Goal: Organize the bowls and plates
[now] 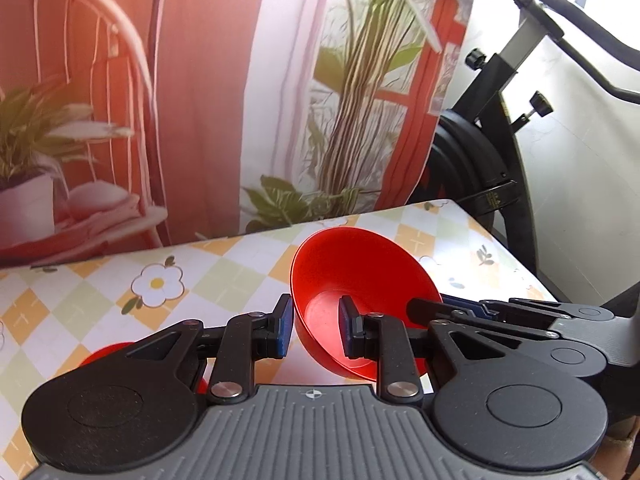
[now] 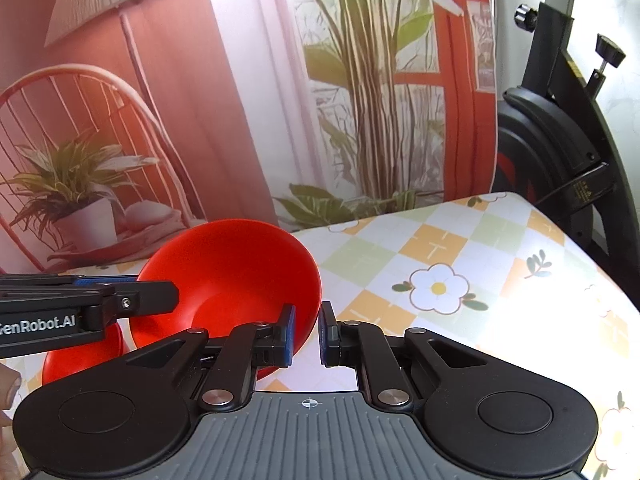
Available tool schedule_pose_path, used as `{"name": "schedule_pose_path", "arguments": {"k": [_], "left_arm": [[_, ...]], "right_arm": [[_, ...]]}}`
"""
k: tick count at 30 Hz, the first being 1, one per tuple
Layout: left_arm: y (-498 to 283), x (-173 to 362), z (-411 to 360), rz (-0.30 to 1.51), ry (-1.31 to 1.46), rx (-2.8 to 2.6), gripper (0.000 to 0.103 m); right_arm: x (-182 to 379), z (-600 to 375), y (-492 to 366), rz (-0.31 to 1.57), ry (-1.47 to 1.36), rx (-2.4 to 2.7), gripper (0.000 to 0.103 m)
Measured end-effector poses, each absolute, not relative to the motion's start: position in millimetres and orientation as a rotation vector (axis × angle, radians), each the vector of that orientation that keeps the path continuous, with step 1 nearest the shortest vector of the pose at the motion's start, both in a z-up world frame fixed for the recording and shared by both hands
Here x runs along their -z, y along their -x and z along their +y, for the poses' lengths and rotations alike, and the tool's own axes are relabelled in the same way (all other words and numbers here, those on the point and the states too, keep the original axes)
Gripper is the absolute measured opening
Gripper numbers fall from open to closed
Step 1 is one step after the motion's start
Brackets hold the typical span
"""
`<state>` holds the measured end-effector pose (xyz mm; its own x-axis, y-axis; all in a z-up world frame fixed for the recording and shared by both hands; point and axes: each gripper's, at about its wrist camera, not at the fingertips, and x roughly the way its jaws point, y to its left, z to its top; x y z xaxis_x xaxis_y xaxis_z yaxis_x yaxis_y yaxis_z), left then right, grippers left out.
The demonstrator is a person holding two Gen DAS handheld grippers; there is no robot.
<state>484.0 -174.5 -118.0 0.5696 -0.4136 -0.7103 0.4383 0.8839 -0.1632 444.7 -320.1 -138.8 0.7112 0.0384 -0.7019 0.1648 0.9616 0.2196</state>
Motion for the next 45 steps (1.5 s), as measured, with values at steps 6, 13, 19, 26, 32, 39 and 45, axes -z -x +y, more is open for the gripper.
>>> {"name": "schedule_pose_path", "arguments": {"k": [6, 13, 19, 26, 32, 39, 45], "left_arm": [[-469, 93, -163, 0.770, -0.031, 0.516, 0.026], [-448, 78, -141, 0.728, -0.049, 0.520, 0.026], [-427, 74, -109, 0.722, 0.001, 0.514, 0.026], [-408, 81, -71, 0.740, 0.119, 0.469, 0.026], [-388, 87, -47, 0.734, 0.151, 0.422, 0.026], [-374, 101, -18, 0.757, 0.204, 0.379, 0.026], [-373, 114, 1, 0.791, 0.248, 0.338, 0.026]], "right_arm": [[122, -310, -435, 0.750, -0.296, 0.057, 0.011], [108, -289, -421, 0.726, -0.311, 0.025, 0.011], [106, -266, -410, 0.722, -0.322, -0.001, 0.011], [105, -235, -395, 0.711, -0.305, -0.037, 0.011], [105, -210, -386, 0.727, -0.285, -0.070, 0.011], [110, -181, -386, 0.758, -0.246, -0.108, 0.011], [117, -159, -390, 0.786, -0.214, -0.142, 0.011]]}}
